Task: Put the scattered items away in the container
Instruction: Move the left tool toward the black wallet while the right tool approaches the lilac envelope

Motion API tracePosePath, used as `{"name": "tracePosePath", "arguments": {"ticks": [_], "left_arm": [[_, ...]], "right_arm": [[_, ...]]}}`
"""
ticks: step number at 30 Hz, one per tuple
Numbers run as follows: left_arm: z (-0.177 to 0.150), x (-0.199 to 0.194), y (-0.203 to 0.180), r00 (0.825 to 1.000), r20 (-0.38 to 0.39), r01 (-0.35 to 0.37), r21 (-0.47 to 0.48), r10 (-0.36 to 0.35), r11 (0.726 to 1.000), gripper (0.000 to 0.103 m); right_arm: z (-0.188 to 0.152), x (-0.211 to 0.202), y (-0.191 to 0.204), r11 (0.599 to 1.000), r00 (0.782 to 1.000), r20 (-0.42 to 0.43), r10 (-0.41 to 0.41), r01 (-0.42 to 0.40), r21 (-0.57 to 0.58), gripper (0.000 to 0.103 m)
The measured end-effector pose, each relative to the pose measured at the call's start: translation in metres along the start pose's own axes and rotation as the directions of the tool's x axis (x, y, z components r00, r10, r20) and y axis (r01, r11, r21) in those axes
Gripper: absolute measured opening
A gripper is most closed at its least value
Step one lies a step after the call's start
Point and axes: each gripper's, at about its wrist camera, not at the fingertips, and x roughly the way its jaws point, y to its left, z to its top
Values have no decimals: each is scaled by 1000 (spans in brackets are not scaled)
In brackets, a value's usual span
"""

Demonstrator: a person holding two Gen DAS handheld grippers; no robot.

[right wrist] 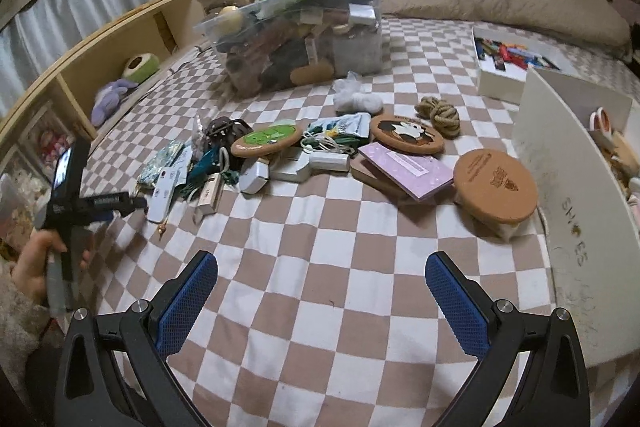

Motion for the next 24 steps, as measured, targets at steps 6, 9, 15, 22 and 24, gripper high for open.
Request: {"name": "tracePosePath", "arguments": {"ticks": [6,9,15,22,24], "left_arm": [[-3,5,0,1000,6,-16,-1,16,1000,103],[-9,9,-5,998,22,-53,26,53,998,103],[-11,9,-3,998,46,-45,13,44,999,103],[-15,4,-5,994,86,-70,66,64,995,100],[-14,2,-3,993,99,-77,58,71,995,93]], "right_arm": [[15,21,-18,998,998,-32,-61,61,14,103],[24,30,-30,996,996,-37,-86,86,14,103],[42,47,-45,995,997,-36,-73,71,-75,103],[58,77,-57,982,997,-74,26,-40,-184,103],[60,85,-60,980,996,-84,30,-46,-195,103]]}}
